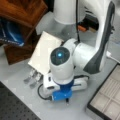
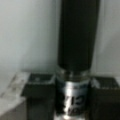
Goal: Open the box. Pick up the pen. Place the pen in the box. Pick up the book. Place the book on the shelf.
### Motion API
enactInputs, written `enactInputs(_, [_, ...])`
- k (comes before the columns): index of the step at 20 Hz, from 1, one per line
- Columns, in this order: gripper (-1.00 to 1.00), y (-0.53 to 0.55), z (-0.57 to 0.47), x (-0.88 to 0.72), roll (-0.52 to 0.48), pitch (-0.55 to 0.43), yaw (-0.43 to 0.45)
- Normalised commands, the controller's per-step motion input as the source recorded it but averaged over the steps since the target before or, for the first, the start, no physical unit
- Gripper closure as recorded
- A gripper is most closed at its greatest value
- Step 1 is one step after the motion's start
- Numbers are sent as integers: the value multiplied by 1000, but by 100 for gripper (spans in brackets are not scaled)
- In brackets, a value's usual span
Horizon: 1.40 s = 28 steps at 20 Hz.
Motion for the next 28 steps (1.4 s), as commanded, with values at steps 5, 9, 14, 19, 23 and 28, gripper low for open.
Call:
enactInputs(5, [100,-40,193,-142,-110,41,-10])
enactInputs(9, [100,-75,298,-142,-127,53,-77])
enactInputs(14, [100,-3,285,-82,-56,-14,-169])
enactInputs(19, [100,64,283,-85,-36,-70,-185])
enactInputs(23, [100,96,375,-156,-13,-20,-236])
enactInputs(28, [100,48,375,-186,20,16,-294])
